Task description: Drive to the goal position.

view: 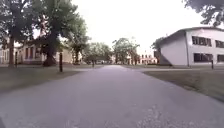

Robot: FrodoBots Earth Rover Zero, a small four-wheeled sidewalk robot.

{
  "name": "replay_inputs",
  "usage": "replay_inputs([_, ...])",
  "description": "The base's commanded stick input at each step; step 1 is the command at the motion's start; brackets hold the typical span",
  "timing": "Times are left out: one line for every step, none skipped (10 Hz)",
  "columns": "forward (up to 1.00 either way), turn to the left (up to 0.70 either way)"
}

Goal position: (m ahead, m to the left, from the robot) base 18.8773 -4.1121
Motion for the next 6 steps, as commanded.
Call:
replay_inputs([0.45,0.00])
replay_inputs([0.45,0.00])
replay_inputs([0.45,0.00])
replay_inputs([0.45,0.00])
replay_inputs([0.45,0.00])
replay_inputs([0.45,0.00])
